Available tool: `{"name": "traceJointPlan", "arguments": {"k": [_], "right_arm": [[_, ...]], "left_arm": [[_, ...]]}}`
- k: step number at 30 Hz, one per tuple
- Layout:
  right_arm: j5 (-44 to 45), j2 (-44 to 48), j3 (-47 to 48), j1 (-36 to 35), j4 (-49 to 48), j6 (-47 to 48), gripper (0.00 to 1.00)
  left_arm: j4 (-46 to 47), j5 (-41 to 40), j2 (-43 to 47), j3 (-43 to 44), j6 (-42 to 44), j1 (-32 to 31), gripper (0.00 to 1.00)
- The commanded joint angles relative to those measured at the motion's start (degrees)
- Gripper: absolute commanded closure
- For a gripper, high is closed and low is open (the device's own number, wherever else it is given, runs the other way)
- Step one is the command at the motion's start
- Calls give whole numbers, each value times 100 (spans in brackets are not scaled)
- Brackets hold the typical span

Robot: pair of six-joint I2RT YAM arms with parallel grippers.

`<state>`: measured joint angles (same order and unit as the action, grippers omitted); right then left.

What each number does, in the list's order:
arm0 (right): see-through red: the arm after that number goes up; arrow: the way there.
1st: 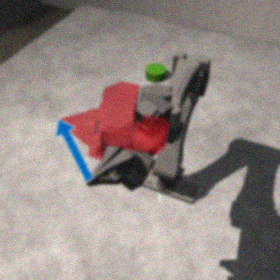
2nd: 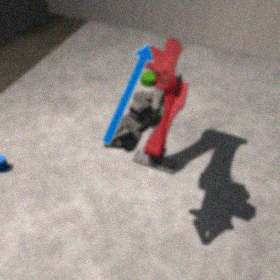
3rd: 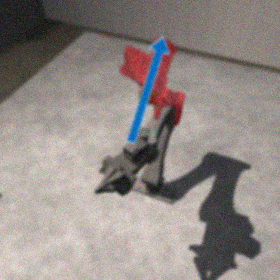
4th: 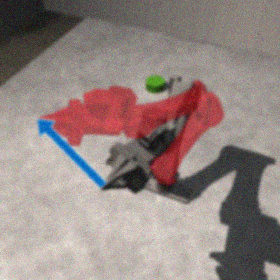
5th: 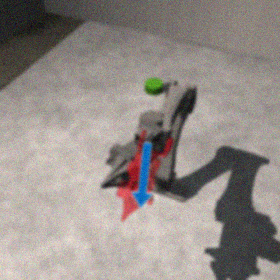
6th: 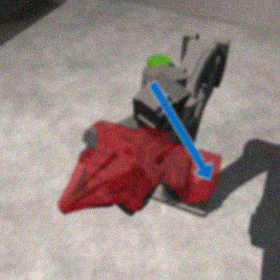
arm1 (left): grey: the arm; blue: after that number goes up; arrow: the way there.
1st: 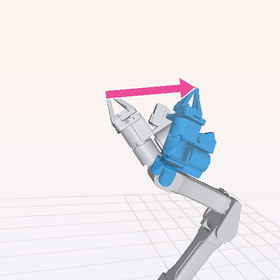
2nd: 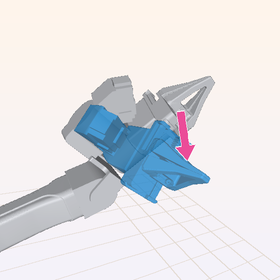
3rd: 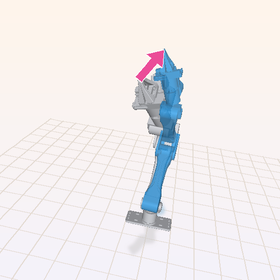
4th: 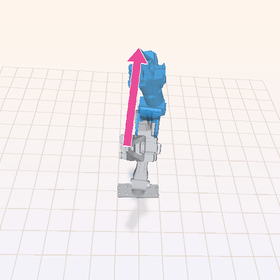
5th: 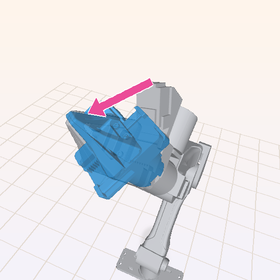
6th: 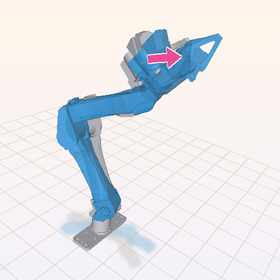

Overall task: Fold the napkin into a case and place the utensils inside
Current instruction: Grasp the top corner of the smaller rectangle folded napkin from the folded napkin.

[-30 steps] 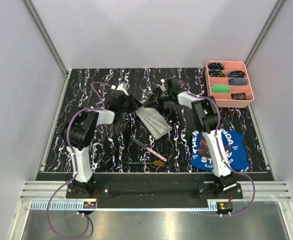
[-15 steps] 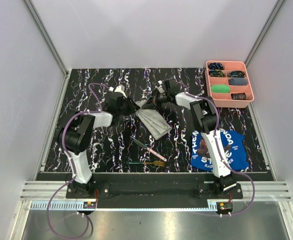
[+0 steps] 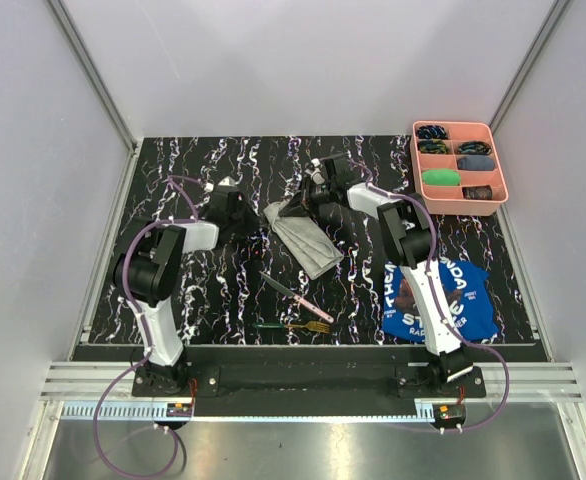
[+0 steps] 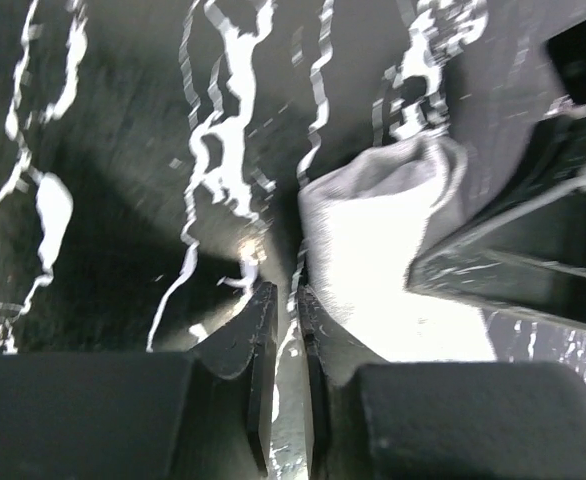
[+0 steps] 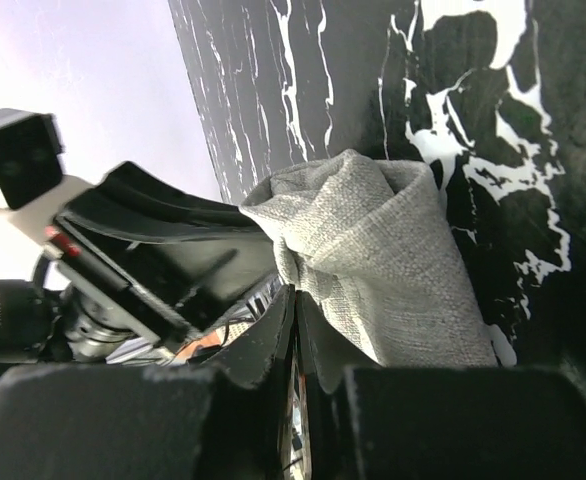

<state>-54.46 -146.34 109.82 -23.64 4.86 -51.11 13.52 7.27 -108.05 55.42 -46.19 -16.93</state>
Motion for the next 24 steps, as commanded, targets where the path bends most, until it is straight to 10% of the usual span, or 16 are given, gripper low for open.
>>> {"name": "traceJointPlan", "arguments": {"k": [1,24], "right_arm": [[102,-87,277,-71,76,119,90],[243,-527,909,-352,147,-127,88]], "left_arm": [[-16,-138,-111,276,-170,-12,85],[326,169,-577,312,-478,-434,87]]}}
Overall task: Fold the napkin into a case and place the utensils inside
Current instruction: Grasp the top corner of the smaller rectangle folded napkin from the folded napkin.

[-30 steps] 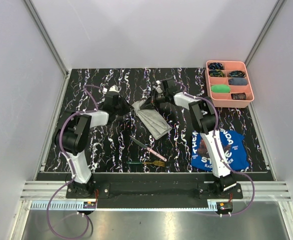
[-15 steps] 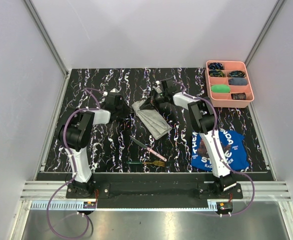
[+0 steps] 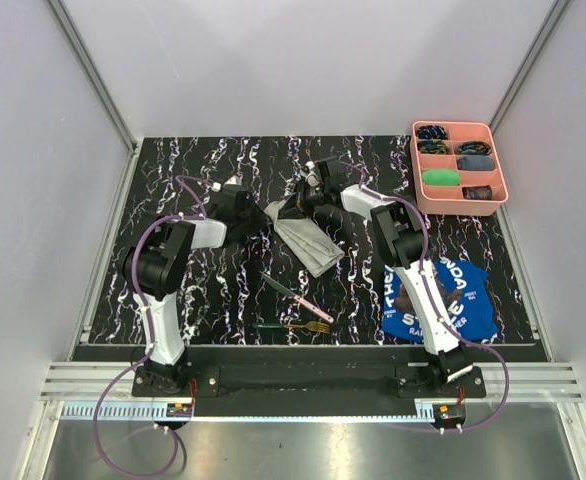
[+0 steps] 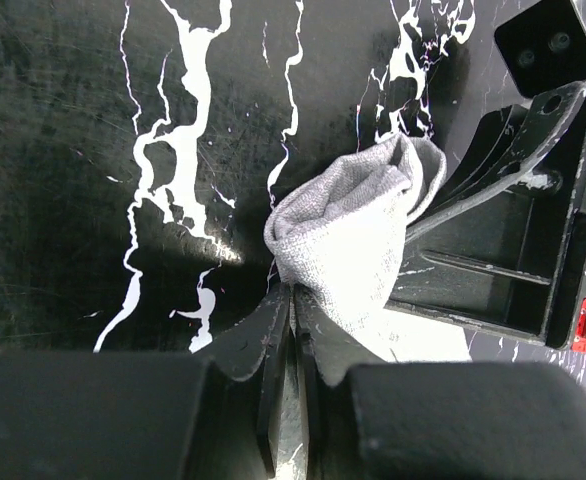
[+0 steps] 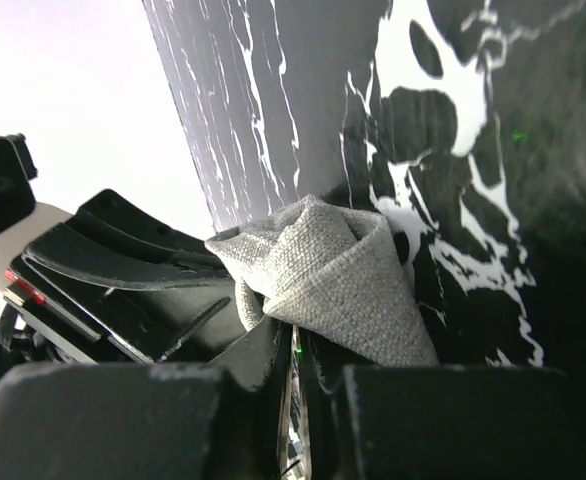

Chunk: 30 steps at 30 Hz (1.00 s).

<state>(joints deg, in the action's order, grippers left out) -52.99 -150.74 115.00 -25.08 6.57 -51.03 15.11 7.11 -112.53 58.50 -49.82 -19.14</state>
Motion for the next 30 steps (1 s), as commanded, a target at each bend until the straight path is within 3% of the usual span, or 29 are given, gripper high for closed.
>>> {"name": "traceJointPlan", "arguments": {"k": [1,14,22,30], "right_arm": [[79,-87,400,-208,-15,-127,88],[131,1011,-575,108,168,479,82],[561,915,-154,232,960,1068,76],[887,273,706,214,1593,1490,76]], "left_arm": [[185,202,-111,-23,-115,-222,87],[-676,9,785,91,579,138,76],[-633,185,522,276,456,147,78],[-562,282,179,469,351,129,78]]}}
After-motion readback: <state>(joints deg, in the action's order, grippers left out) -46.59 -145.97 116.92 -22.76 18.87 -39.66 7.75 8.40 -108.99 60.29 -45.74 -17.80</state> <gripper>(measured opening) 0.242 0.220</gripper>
